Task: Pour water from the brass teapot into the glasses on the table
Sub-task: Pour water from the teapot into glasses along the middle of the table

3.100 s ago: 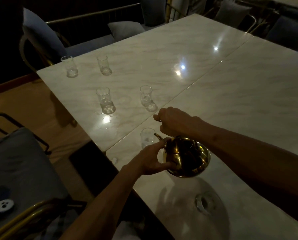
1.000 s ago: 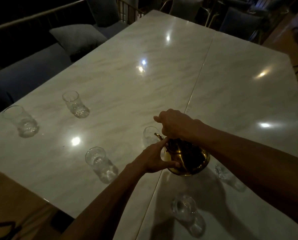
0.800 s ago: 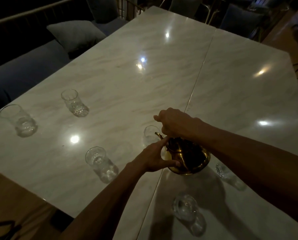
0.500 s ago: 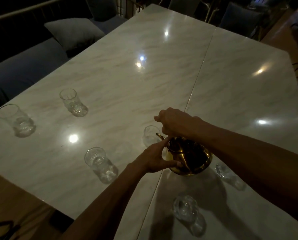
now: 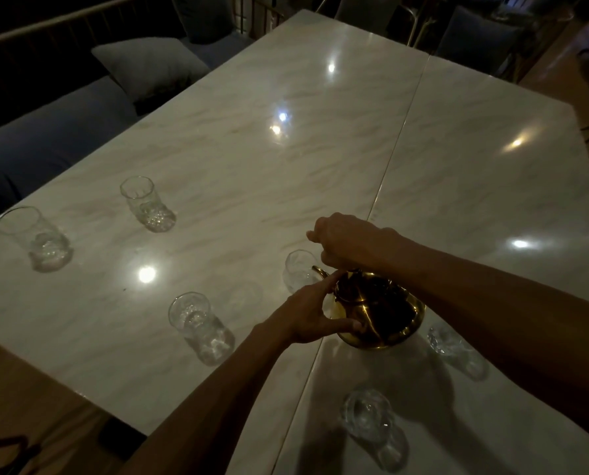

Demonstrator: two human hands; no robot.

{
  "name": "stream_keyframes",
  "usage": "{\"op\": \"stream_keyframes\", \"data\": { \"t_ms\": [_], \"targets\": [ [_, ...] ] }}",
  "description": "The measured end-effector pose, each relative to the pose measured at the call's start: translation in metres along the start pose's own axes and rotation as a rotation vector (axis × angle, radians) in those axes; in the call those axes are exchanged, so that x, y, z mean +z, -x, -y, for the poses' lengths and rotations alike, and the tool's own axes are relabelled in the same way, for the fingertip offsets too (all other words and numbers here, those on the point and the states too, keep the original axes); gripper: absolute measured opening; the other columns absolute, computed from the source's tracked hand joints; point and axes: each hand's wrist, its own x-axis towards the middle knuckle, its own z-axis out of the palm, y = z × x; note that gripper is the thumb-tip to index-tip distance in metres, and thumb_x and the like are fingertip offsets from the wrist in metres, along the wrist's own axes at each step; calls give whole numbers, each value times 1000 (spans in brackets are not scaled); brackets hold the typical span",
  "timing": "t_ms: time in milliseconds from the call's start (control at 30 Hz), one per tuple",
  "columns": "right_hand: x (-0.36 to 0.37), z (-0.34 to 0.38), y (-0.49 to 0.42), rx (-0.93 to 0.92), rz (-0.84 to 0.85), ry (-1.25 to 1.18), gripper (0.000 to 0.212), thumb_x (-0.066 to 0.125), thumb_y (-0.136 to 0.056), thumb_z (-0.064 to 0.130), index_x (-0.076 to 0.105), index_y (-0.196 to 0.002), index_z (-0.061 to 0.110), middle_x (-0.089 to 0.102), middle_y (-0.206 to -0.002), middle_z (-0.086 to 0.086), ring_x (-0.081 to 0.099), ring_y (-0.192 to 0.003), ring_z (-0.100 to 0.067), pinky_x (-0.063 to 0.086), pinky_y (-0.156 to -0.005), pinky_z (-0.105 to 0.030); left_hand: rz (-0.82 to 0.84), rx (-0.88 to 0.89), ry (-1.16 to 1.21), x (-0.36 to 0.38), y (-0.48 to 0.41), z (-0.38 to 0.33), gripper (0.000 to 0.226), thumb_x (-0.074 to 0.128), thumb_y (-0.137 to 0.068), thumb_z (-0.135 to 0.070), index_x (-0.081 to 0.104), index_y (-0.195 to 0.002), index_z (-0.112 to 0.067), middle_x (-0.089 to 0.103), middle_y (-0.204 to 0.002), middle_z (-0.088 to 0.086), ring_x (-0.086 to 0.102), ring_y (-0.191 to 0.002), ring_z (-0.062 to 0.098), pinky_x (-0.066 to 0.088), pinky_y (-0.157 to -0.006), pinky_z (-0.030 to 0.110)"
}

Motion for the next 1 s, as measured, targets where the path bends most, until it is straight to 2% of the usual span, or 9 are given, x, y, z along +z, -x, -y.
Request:
{"op": "stream_keyframes", "data": {
  "t_ms": [167,367,567,733,1000],
  "targets": [
    [2,-2,-1,-6,-5,9,47,57,-89,21,48,-135,14,57,-122,-7,59,-99,-22,45,-72,-27,9,-12,-12,0,-1,0,102,75,-81,-53,11,-158,-34,35,-161,1,38,-145,22,36,-117,48],
    [2,-3,-4,-3,0,23,46,56,-89,22,49,-134,15,57,-122,-8,59,-100,-23,50,-78,-31,16,-5,-18,0,-2,-1,101,74,-81,-53,10,-158,-35,35,-160,3,39,-144,23,37,-115,49],
    [5,-2,-7,2,10,49,47,57,-89,22,48,-134,16,57,-122,-7,59,-98,-21,48,-74,-28,14,2,-14,0,-1,-1,97,74,-82,-50,14,-157,-35,38,-159,3,41,-142,23,39,-114,45],
    [5,-1,-8,29,3,39,45,58,-87,21,52,-131,17,58,-121,-6,60,-100,-23,53,-83,-36,9,11,-26,1,0,0,97,74,-82,-54,15,-157,-35,39,-158,3,42,-142,22,40,-113,45],
    [3,0,-9,25,22,45,46,58,-87,23,51,-132,17,57,-123,-5,60,-102,-23,53,-85,-36,12,2,-27,1,0,1,99,73,-80,-57,14,-158,-35,38,-159,2,43,-141,21,40,-113,46]
  ]
}}
